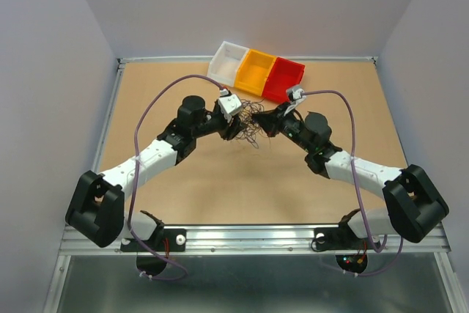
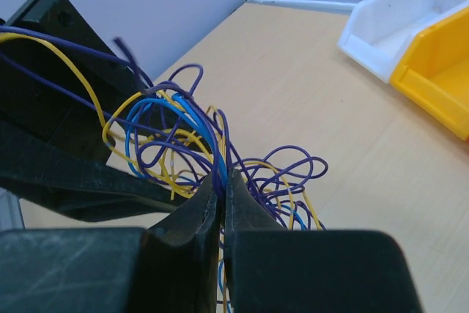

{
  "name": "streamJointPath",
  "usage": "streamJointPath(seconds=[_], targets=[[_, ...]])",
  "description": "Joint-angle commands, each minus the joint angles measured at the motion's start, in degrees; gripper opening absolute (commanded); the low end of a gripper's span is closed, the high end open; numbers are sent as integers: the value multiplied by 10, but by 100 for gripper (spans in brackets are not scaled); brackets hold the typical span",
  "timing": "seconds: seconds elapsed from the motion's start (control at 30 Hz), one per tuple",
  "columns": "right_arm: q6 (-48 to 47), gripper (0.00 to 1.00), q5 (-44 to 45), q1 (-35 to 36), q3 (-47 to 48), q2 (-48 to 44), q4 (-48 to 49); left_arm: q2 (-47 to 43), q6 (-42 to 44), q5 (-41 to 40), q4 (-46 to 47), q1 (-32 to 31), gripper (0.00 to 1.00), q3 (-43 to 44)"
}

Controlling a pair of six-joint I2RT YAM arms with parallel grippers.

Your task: Untangle the cables

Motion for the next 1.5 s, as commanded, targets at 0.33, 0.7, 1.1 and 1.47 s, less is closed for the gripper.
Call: streamJointPath(seconds=[0.33, 0.7, 1.1, 1.47], targets=[[25, 1, 138, 9, -36, -32, 32, -17, -35, -45, 49, 21, 0, 22], [39, 4, 529, 9, -132, -162, -96, -56, -97, -135, 30, 120, 0, 23], [66, 42, 688, 6, -181, -284, -194, -25, -86, -178, 2, 122, 0, 47], [-86, 100, 238, 6, -178, -233, -52, -8, -21, -33, -47, 73, 0, 67]])
